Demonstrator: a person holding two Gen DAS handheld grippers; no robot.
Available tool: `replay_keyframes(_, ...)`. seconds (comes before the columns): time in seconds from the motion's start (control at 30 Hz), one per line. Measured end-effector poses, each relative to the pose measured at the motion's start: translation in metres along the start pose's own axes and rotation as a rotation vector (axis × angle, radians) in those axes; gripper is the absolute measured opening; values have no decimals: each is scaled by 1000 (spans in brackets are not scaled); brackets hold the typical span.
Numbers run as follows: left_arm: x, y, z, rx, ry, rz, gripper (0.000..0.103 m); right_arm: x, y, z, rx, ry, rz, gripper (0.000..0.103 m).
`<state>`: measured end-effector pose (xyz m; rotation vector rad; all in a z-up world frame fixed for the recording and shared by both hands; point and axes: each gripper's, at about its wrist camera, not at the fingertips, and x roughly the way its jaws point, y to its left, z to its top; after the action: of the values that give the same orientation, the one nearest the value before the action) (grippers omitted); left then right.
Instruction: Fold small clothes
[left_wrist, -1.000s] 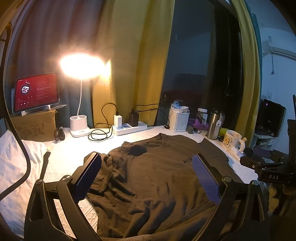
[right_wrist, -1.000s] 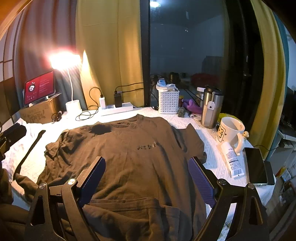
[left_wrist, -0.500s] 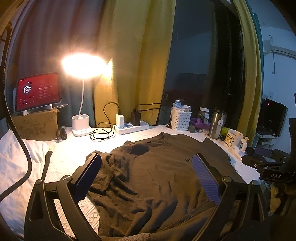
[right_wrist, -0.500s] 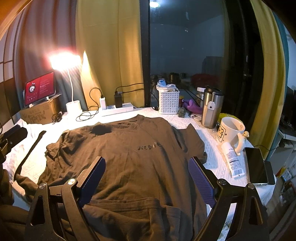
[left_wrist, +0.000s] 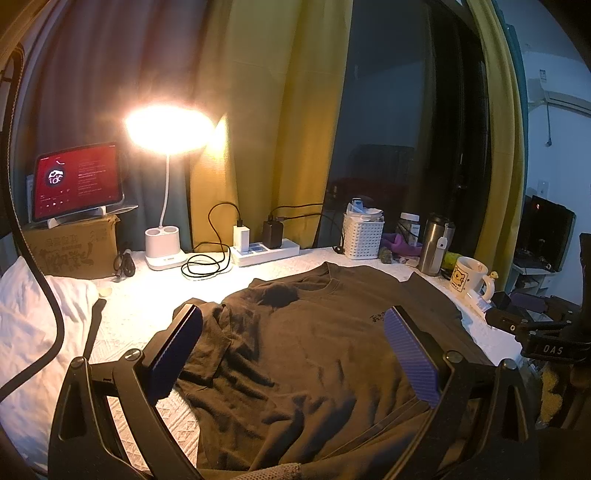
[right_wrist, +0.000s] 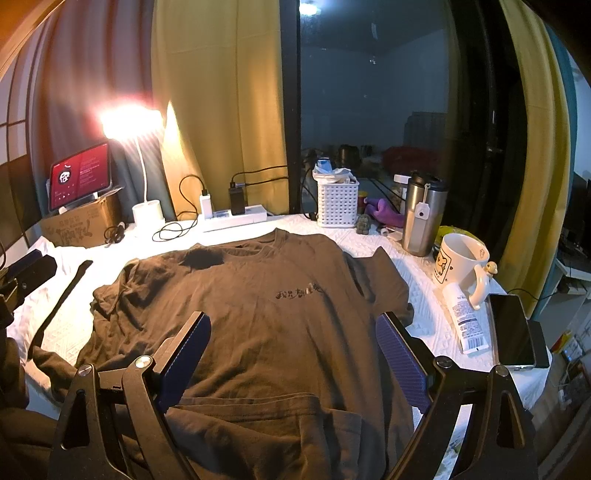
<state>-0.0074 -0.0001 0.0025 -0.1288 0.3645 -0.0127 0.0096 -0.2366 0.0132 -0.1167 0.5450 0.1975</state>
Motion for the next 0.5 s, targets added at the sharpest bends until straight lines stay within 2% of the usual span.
replay_keyframes(0.5,-1,1,0,3,1,5,98,0,0,-1,0,1,-1,92)
